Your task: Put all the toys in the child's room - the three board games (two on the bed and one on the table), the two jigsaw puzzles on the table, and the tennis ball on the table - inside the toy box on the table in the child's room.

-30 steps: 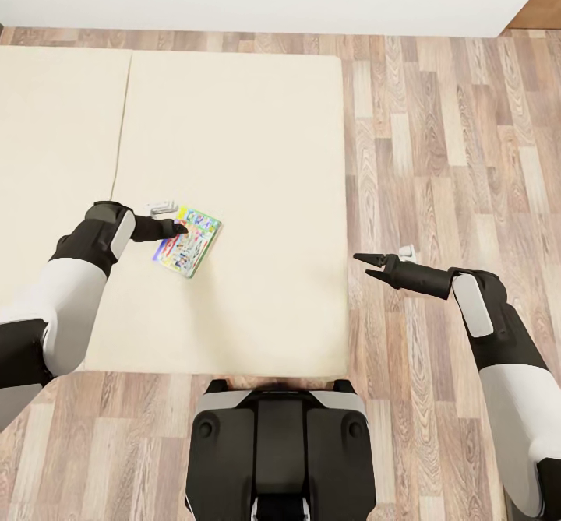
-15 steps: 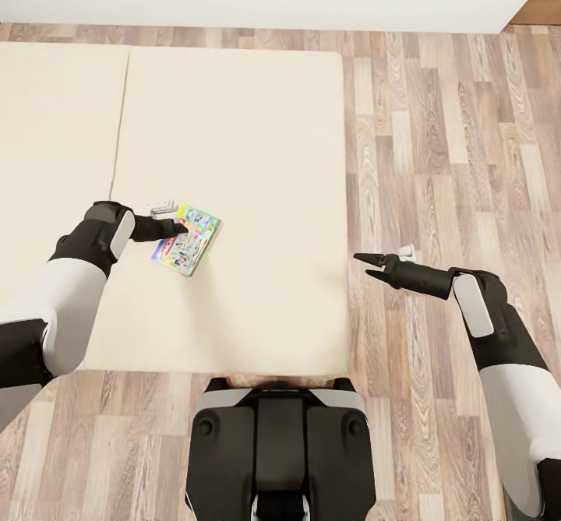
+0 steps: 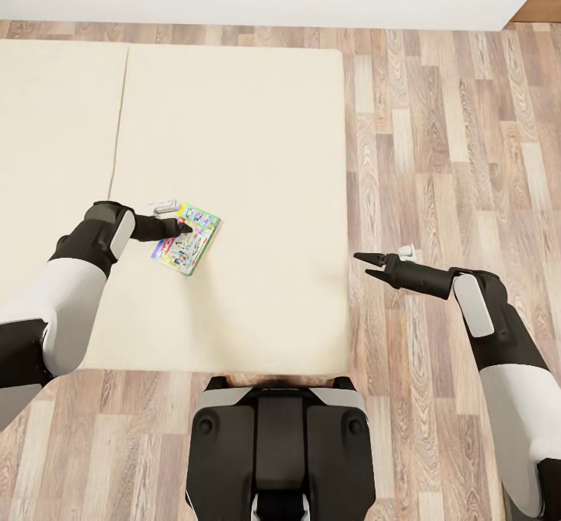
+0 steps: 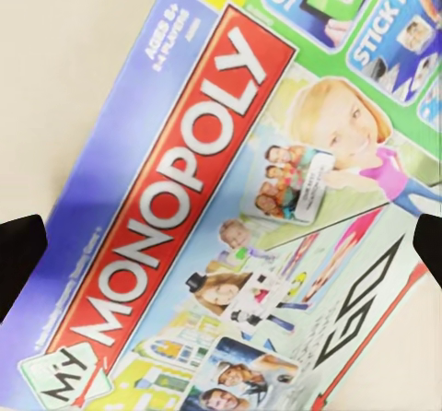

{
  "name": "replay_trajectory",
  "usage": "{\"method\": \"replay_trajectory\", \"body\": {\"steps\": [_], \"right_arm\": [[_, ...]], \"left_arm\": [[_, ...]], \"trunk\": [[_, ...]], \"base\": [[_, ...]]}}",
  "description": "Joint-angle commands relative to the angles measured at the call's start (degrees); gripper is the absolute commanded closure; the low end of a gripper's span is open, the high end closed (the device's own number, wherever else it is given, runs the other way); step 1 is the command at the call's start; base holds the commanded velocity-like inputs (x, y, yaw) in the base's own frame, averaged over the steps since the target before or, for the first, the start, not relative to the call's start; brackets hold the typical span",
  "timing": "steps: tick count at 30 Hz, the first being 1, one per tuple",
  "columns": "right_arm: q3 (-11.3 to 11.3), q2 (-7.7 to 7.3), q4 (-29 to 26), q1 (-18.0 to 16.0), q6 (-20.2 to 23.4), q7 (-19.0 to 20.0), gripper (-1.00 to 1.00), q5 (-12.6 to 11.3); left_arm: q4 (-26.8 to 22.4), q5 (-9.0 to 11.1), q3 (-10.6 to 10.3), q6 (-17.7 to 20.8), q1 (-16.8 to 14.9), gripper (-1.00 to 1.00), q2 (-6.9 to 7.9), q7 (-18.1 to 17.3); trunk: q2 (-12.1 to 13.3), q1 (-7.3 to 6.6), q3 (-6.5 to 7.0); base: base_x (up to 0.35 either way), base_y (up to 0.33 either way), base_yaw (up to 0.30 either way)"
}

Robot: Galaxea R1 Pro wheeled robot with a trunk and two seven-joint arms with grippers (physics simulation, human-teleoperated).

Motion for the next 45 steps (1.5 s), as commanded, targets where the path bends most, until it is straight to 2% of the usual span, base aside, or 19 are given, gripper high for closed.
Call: {"method": "replay_trajectory", "body": {"steps": [1, 32, 38, 41, 45], "right_arm": [[-0.1, 0.02, 0.0, 0.0, 0.3, 0.4, -1.0, 0.4], [-0.1, 0.0, 0.0, 0.0, 0.3, 0.5, -1.0, 0.2], [-0.1, -0.1, 0.0, 0.0, 0.3, 0.6, -1.0, 0.3], [-0.2, -0.76, -0.1, 0.0, 0.3, 0.8, -1.0, 0.1], [-0.2, -2.92, -0.7, 0.2, 0.3, 2.0, -1.0, -0.1]], "left_arm": [[0.0, -0.1, 0.2, 0.3, 0.0, -1.0, -0.03, -0.3], [0.0, -0.7, 0.2, 0.0, 0.0, -1.0, 0.06, -0.6], [0.0, -0.8, 0.3, -0.2, 0.0, -1.0, 0.54, -0.3], [0.0, -0.8, 0.3, -0.2, 0.0, -1.0, 0.73, -0.2], [0.0, -0.8, 0.2, -0.2, 0.0, -1.0, 0.81, 0.0]], "trunk": [[-0.1, 0.04, -0.06], [-0.1, 0.04, -0.07], [-0.1, 0.04, -0.07], [-0.1, 0.04, -0.07], [-0.1, 0.04, -0.07]], "base": [[0.0, 0.0, 0.0], [0.0, 0.0, 0.0], [0.0, 0.0, 0.0], [0.0, 0.0, 0.0], [0.0, 0.0, 0.0]]}}
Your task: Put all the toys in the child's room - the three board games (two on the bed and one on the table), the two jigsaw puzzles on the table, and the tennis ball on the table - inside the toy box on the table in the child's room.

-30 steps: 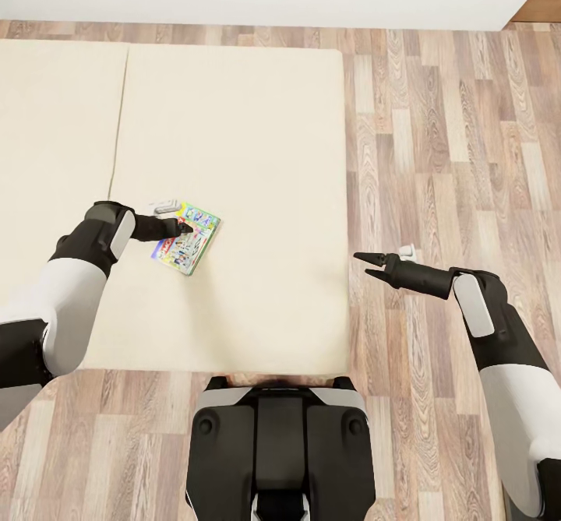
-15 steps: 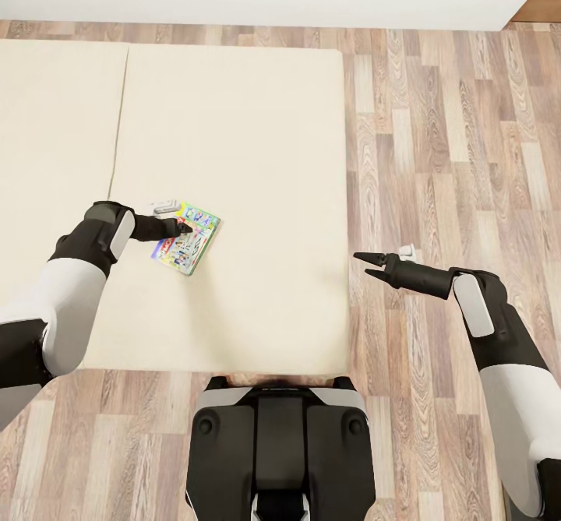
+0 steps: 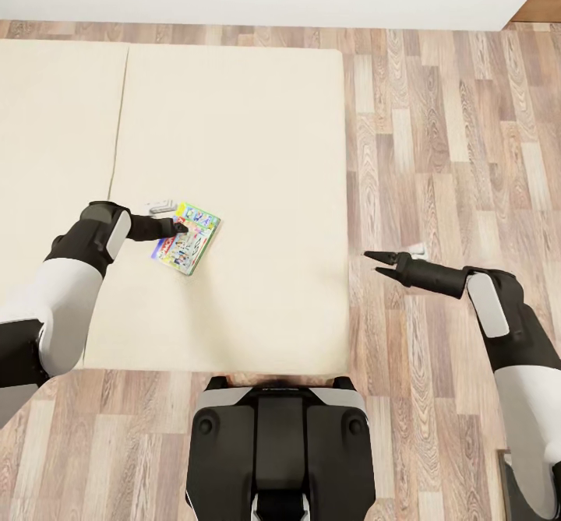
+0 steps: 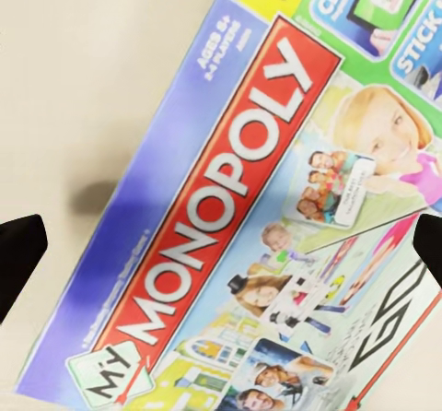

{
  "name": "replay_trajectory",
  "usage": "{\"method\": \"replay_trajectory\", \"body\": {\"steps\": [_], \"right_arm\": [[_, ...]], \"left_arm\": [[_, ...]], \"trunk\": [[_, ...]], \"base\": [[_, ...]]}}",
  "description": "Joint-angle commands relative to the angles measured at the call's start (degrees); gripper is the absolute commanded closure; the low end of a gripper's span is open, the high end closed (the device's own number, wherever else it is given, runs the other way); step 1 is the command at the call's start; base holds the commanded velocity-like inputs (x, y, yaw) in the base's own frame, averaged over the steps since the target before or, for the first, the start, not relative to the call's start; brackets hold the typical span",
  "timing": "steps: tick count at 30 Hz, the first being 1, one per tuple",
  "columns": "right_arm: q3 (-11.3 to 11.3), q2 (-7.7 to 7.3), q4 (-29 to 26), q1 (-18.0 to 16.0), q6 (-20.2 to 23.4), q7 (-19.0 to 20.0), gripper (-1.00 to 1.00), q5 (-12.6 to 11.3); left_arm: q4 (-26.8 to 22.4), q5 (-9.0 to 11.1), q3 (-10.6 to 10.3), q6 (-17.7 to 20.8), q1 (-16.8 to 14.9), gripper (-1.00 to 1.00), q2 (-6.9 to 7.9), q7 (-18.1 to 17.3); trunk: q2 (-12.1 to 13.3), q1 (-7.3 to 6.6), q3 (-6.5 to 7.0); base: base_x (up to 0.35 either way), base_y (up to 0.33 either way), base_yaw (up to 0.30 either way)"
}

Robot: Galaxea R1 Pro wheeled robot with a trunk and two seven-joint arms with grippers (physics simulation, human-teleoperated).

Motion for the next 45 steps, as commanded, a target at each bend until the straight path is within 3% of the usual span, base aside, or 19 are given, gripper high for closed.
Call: {"method": "replay_trajectory", "body": {"steps": [1, 8, 13, 24, 45], "right_arm": [[-0.1, -0.41, -0.1, 0.0, 0.3, 0.9, -1.0, 0.3], [-2.2, -2.9, -0.4, 0.3, 0.3, 8.6, -1.0, 0.3], [-3.0, -3.34, -0.4, 0.7, 0.3, 11.0, -1.0, 0.3], [-3.2, -3.46, -0.3, 1.0, 0.3, 12.1, -1.0, 0.6], [-3.2, -3.38, -0.2, 1.0, 0.3, 11.9, -1.0, 1.1]], "left_arm": [[0.0, -0.2, 0.3, 0.3, 0.0, -1.0, -0.02, -0.2], [0.0, -0.2, 0.2, 0.3, 0.0, -1.0, 0.03, -0.2], [0.0, -0.2, 0.3, 0.3, 0.0, -1.0, 0.08, -0.2], [0.0, -0.2, 0.2, 0.3, 0.0, -1.0, 0.08, -0.2], [0.0, -0.1, 0.2, 0.2, 0.0, -1.0, 1.16, -0.4]], "trunk": [[-0.1, 0.04, -0.06], [-0.1, 0.04, -0.06], [-0.1, 0.04, -0.06], [-0.1, 0.04, -0.26], [-0.1, 0.04, -1.85]], "base": [[0.0, 0.0, 0.0], [0.0, 0.0, 0.0], [0.0, 0.0, 0.0], [0.0, 0.0, 0.0], [0.0, 0.0, 0.0]]}}
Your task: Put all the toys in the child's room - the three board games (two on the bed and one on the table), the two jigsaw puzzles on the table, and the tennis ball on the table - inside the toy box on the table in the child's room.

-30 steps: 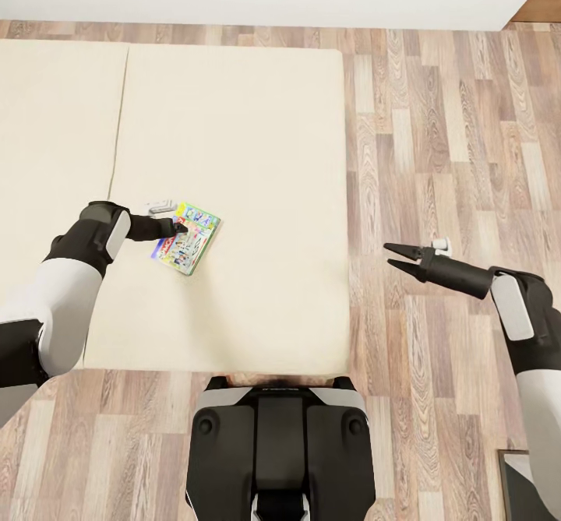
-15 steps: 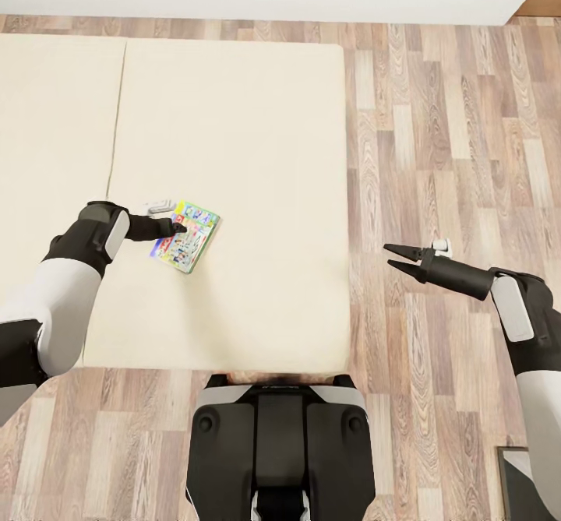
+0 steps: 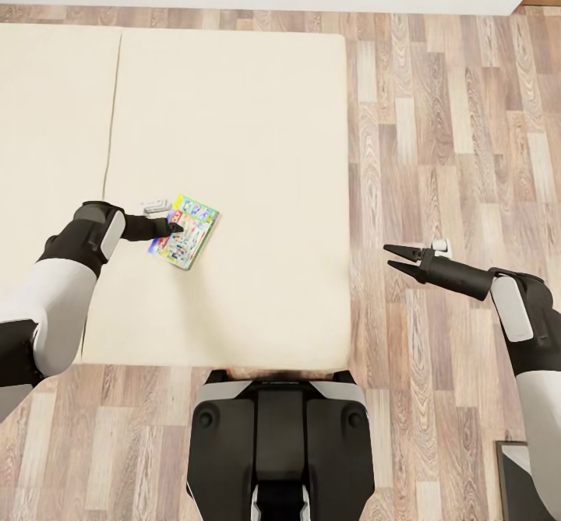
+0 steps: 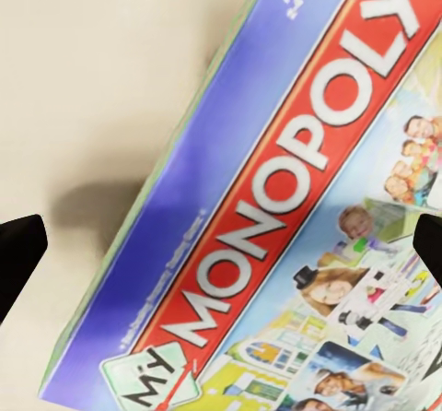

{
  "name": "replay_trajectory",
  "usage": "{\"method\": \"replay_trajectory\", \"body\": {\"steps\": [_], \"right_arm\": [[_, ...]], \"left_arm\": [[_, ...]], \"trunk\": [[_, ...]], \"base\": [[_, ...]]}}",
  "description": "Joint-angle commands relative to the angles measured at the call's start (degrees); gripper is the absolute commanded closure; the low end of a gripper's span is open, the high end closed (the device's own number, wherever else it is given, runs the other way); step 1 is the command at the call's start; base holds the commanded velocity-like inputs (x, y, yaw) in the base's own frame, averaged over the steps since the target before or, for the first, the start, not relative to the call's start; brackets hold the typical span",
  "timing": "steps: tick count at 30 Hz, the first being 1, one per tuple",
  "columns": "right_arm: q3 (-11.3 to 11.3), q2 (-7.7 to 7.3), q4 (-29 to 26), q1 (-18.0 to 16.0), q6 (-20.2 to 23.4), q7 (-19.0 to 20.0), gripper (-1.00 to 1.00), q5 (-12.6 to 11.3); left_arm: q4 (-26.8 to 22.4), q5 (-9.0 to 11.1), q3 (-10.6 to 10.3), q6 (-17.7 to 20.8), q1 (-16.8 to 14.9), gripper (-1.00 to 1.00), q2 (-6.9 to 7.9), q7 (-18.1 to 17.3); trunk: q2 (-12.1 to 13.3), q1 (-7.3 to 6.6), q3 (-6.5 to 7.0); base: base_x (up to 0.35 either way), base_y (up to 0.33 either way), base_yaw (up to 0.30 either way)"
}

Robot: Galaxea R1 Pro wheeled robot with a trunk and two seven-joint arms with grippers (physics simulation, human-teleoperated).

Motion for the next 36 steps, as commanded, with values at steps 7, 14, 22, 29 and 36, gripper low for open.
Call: {"method": "replay_trajectory", "body": {"steps": [7, 14, 22, 29, 36], "right_arm": [[-0.1, 0.02, 0.0, 0.0, 0.2, 0.3, -1.0, 0.3], [0.0, 0.14, 0.0, 0.0, 0.2, 0.2, -1.0, 0.3], [-0.1, 0.13, 0.0, 0.0, 0.2, 0.2, -1.0, 0.4], [-0.1, 0.1, 0.1, 0.0, 0.2, 0.2, -1.0, 0.3], [-0.1, 0.01, 0.1, 0.0, 0.2, 0.2, -1.0, 0.2]], "left_arm": [[0.0, 0.1, 0.1, 0.3, 0.0, -1.0, 0.04, -0.6], [0.0, 0.2, -0.1, 0.3, 0.0, -1.0, 0.06, -0.7], [0.0, 0.3, -0.3, 0.3, 0.0, -1.0, -0.01, -0.8], [0.0, 0.3, -0.4, 0.3, 0.0, -1.0, -0.03, -0.8], [0.0, 0.3, -0.4, 0.3, 0.0, -1.0, -0.07, -0.8]], "trunk": [[-0.1, 0.03, -0.16], [-0.1, 0.03, -0.18], [-0.1, 0.03, -0.18], [-0.1, 0.03, -0.18], [-0.1, 0.03, -0.18]], "base": [[0.0, 0.0, 0.0], [0.0, 0.0, 0.0], [0.0, -0.051, 0.0], [0.0, -0.13, 0.0], [0.0, -0.114, 0.0]]}}
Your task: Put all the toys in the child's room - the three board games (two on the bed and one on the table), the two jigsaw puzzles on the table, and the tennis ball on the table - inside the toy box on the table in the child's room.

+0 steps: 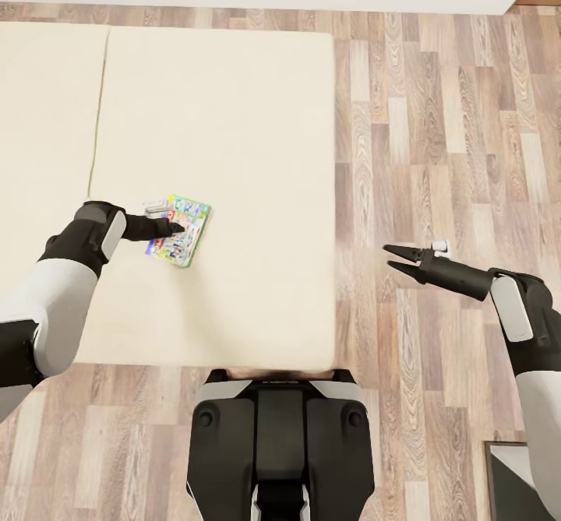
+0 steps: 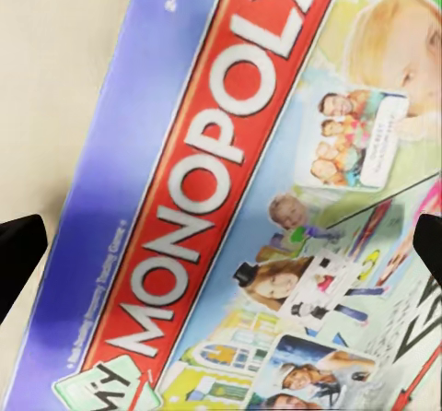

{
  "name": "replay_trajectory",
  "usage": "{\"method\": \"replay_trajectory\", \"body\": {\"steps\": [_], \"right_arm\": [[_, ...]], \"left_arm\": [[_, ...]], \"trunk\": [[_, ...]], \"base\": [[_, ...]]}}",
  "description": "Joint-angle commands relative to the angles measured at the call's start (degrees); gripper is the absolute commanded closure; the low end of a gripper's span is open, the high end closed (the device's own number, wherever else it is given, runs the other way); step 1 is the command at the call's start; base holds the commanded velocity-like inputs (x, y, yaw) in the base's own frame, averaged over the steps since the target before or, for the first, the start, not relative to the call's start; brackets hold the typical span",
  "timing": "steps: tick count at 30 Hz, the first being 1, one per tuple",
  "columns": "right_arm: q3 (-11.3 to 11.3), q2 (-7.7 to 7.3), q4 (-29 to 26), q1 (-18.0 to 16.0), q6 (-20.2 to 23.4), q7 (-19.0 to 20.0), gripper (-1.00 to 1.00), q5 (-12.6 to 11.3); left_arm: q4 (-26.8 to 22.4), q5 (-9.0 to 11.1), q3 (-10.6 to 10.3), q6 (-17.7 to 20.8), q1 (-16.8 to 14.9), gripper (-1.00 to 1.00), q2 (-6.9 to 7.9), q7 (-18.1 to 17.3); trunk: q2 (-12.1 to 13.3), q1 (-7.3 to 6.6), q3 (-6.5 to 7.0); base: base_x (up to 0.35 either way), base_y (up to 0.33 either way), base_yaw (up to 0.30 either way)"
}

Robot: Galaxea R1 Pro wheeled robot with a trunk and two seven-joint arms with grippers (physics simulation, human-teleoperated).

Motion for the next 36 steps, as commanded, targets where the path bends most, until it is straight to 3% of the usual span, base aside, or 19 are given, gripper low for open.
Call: {"method": "replay_trajectory", "body": {"steps": [1, 36], "right_arm": [[-0.1, 0.0, 0.0, 0.0, 0.2, 0.3, -1.0, 0.2], [-0.1, 0.05, 0.1, 0.0, 0.2, 0.3, -1.0, 0.2]], "left_arm": [[-0.1, -0.1, 0.3, 0.4, 0.0, -1.0, -0.04, -0.2], [-0.1, -0.5, 0.2, 0.3, 0.0, -1.0, -0.34, -0.1]], "trunk": [[-0.1, 0.04, -0.06], [-0.1, 0.04, -0.06]], "base": [[0.0, -0.227, 0.0], [-0.018, -0.13, 0.0]]}}
